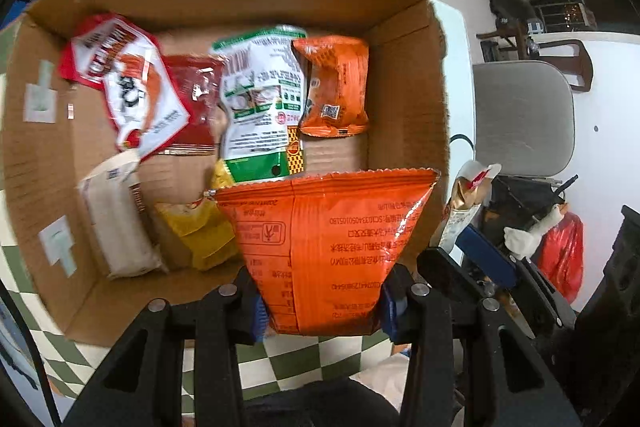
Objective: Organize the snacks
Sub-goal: 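Carry the orange bag and gold-white pouch into the box and open both grippers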
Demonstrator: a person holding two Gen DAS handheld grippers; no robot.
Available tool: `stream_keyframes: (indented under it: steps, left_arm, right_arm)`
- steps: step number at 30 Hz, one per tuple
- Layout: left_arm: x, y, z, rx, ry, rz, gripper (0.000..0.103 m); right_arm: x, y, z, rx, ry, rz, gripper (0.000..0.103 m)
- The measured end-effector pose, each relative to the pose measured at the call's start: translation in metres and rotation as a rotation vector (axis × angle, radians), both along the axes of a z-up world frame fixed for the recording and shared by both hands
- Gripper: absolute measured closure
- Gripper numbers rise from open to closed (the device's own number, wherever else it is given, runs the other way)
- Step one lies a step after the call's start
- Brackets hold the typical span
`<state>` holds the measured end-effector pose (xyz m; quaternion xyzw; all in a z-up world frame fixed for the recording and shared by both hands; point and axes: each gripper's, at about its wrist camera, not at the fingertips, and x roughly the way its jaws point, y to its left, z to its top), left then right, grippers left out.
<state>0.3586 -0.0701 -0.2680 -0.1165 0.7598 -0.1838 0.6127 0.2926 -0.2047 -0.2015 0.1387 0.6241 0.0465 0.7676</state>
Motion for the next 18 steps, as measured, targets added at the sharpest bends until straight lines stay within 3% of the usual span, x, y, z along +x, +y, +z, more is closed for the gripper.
stream_keyframes:
  steps: [9,14,17,18]
  left_arm:
    - [0.006,-0.009,-0.017,0.010,0.053,-0.014,0.063]
    - [0.005,-0.012,-0.018,0.060,0.067,-0.025,0.062]
    - [0.004,-0.014,-0.015,0.074,0.052,-0.043,0.048]
    - [0.004,-0.014,-0.014,0.076,0.047,-0.042,0.047]
  right_arm:
    - [0.019,-0.001,-0.023,-0.037,0.041,0.033,0.052]
    - [0.023,0.002,-0.032,-0.036,0.082,0.061,0.049]
    - [0.026,0.002,-0.040,-0.038,0.143,0.062,0.045]
    - [0.027,0.002,-0.042,-0.036,0.151,0.060,0.038]
